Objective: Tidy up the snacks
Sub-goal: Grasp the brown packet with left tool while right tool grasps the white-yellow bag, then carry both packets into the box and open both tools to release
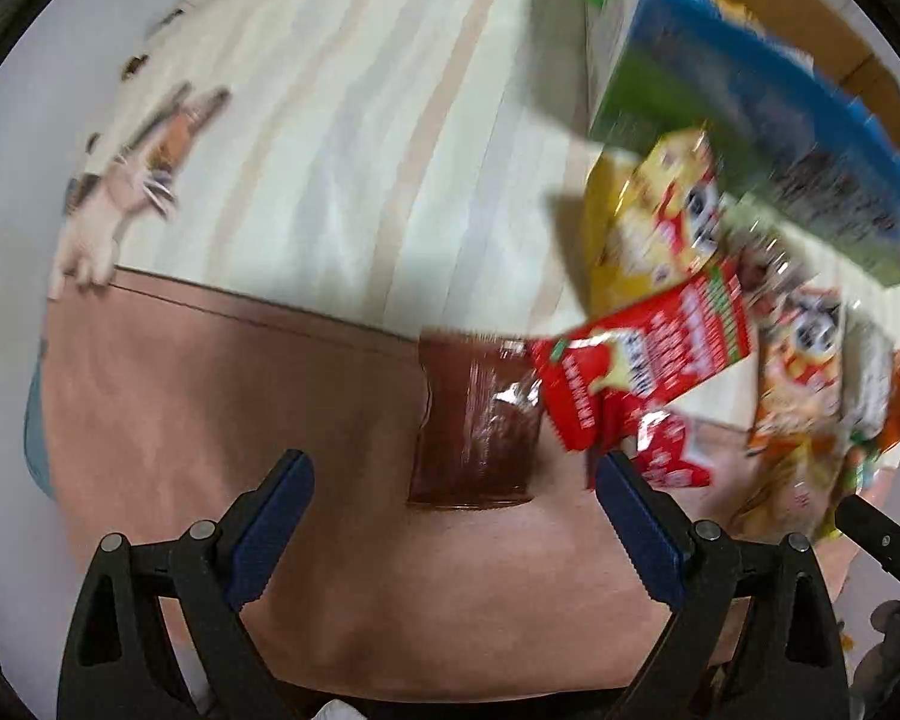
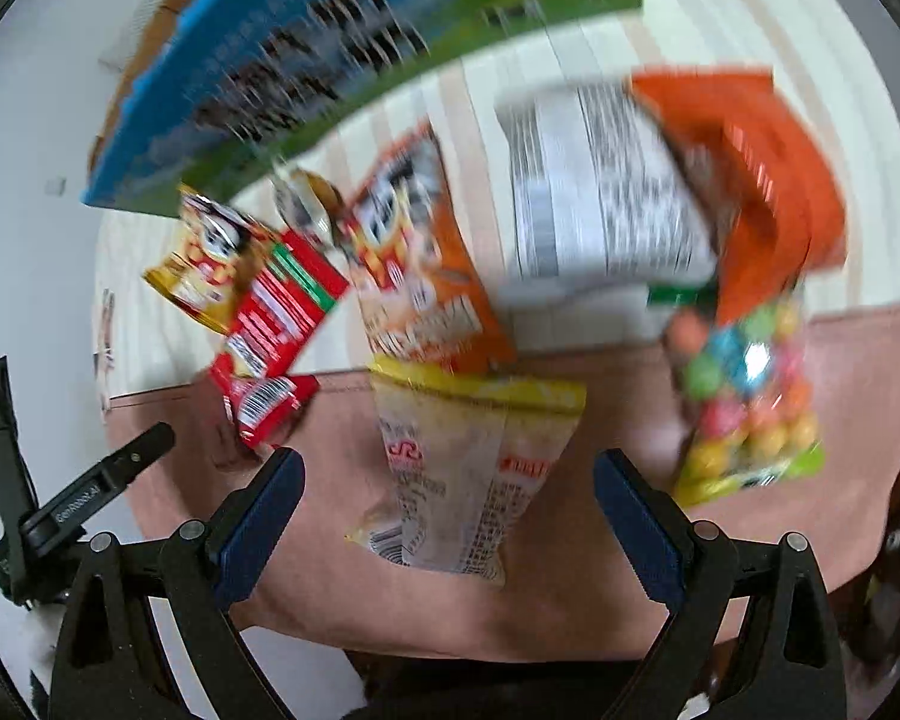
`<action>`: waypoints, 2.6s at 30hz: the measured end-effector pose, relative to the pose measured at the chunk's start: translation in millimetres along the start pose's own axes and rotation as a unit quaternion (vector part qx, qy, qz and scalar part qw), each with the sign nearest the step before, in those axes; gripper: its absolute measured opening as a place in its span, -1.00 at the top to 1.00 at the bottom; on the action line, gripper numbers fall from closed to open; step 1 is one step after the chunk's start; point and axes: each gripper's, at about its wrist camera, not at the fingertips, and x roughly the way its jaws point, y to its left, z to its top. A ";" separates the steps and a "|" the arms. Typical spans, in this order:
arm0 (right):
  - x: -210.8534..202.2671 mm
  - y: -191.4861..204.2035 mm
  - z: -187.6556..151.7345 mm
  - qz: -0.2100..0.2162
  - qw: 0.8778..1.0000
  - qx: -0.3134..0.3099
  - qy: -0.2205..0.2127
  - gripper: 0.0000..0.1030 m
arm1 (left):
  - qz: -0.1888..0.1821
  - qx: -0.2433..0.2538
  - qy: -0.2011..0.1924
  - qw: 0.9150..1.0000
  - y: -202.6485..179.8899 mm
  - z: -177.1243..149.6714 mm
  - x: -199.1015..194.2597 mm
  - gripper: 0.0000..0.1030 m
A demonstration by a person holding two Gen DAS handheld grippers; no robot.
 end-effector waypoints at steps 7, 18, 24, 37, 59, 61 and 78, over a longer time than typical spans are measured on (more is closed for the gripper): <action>50.9 1.1 -20.4 -0.023 0.998 0.033 0.043 -0.06 | -0.007 0.033 0.032 0.999 -0.6 1.5 41.0 -0.86; 59.9 30.9 -39.9 -0.106 0.988 -0.093 0.058 0.12 | -0.003 0.043 0.016 0.999 7.9 -3.6 59.6 -0.06; 72.3 39.1 -67.7 -0.096 0.985 -0.114 0.087 0.13 | -0.014 0.050 0.055 0.997 15.7 -74.7 58.2 -0.06; 74.2 28.1 -92.6 -0.076 0.994 -0.052 0.060 0.14 | -0.029 0.025 0.059 0.998 36.9 -106.3 58.8 -0.05; -170.2 79.0 49.2 0.036 0.983 -0.117 -0.139 0.24 | -0.163 0.107 -0.121 0.973 -85.5 26.2 -172.7 -0.05; -180.1 80.8 76.8 0.027 0.982 -0.115 -0.149 0.24 | -0.146 0.113 -0.120 0.976 -102.6 61.8 -167.8 -0.05; -71.2 102.1 218.3 -0.048 0.990 -0.118 -0.061 0.24 | -0.070 0.090 0.017 0.993 -134.9 205.4 -45.7 -0.06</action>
